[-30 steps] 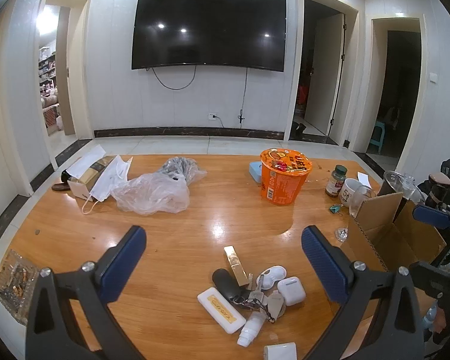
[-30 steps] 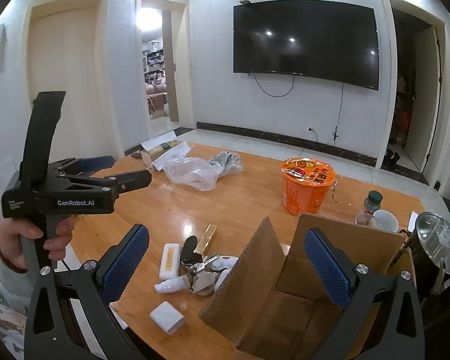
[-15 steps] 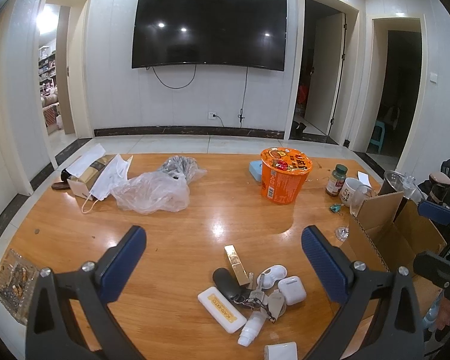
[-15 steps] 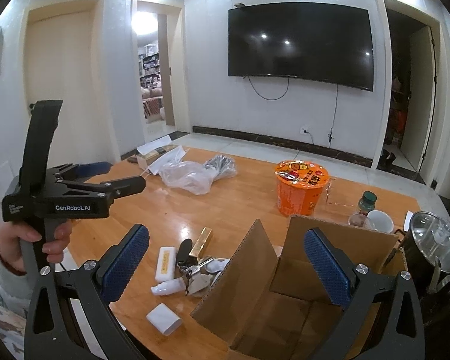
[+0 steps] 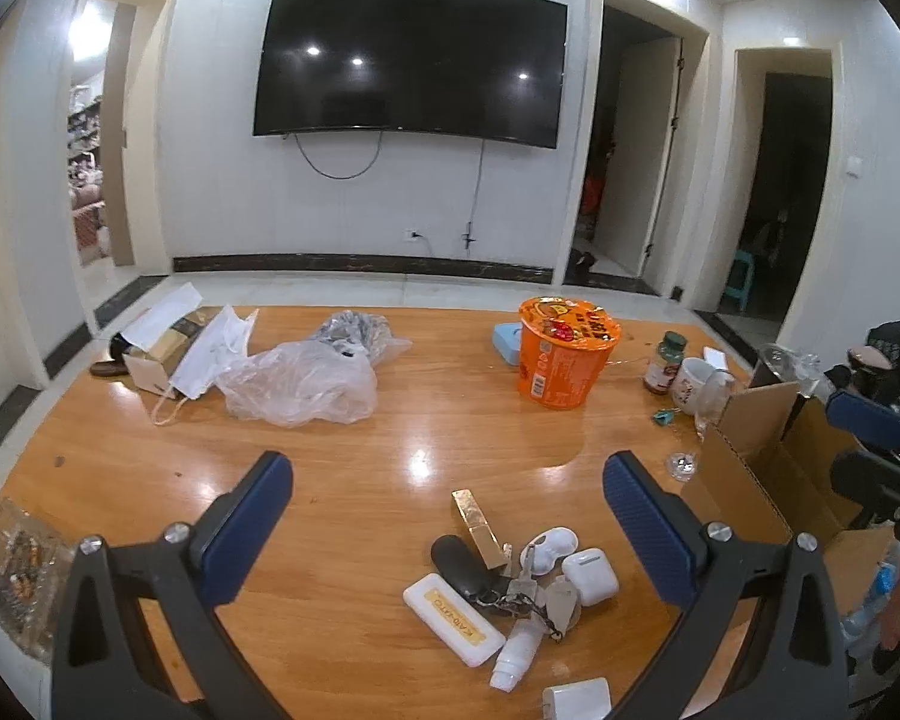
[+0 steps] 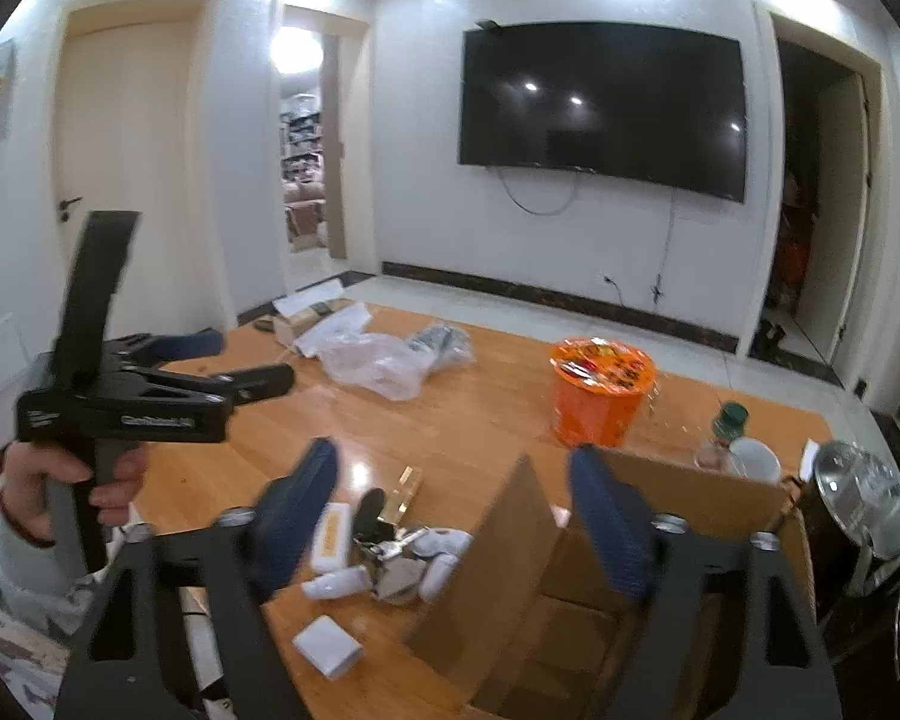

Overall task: Organize rigid objects
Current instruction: 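Grasp the white charger with the right gripper while the left gripper grasps the white KATO-KATO box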

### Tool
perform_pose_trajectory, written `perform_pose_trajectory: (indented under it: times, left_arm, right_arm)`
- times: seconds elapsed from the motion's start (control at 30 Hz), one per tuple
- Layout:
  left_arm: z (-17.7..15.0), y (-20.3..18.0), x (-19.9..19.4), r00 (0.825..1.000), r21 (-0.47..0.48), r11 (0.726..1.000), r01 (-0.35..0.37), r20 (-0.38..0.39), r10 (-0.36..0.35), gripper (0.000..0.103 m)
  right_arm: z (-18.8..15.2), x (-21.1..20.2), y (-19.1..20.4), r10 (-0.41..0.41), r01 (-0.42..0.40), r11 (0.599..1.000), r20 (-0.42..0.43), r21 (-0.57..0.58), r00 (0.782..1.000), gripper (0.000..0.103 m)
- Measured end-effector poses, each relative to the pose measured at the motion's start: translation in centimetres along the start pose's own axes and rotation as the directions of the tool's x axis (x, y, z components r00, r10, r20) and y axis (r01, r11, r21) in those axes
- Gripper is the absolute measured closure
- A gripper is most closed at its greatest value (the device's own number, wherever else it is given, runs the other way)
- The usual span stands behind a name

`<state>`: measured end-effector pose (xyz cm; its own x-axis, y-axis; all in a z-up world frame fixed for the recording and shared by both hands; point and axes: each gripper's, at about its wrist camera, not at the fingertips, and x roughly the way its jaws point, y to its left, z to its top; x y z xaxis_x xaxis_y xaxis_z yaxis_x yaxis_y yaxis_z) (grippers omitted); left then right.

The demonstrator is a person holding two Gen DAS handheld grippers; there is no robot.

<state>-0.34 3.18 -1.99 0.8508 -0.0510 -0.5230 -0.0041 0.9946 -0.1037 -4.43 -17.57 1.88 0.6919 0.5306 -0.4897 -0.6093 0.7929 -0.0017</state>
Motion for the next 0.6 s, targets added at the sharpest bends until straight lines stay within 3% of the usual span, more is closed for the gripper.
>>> perform_pose_trajectory:
  times: [0.07, 0.23, 0.3, 0.37, 0.6]
  left_arm:
    - [-0.4, 1.0, 0.2, 1.000, 0.008, 1.000, -0.005, 0.002, 0.005, 0.001]
    - [-2.2, 3.8, 2.4, 0.998, 0.041, 0.999, -0.012, -0.063, 0.015, 0.001]
    - [-3.6, 4.7, 3.7, 0.994, 0.052, 0.999, 0.016, -0.112, -0.011, 0.001]
    - [-5.3, 5.5, 5.0, 0.986, 0.055, 0.997, 0.047, -0.165, -0.037, 0.001]
    - [-10.1, 5.8, 8.5, 0.958, 0.055, 0.991, 0.118, -0.268, -0.099, 0.001]
  right_arm:
    - [0.2, 0.2, 1.8, 0.054, -0.054, 0.998, 0.018, -0.009, 0.998, 0.063]
    - [-2.3, 3.0, 5.9, 0.164, -0.166, 0.986, -0.062, -0.019, 0.984, 0.063]
    - [-4.2, 4.5, 7.2, 0.174, -0.177, 0.984, -0.120, -0.015, 0.977, 0.054]
    - [-6.3, 5.8, 7.7, 0.168, -0.171, 0.985, -0.176, -0.002, 0.970, 0.033]
    - [-13.6, 10.3, 7.6, 0.103, -0.092, 0.995, -0.368, 0.047, 0.924, 0.028]
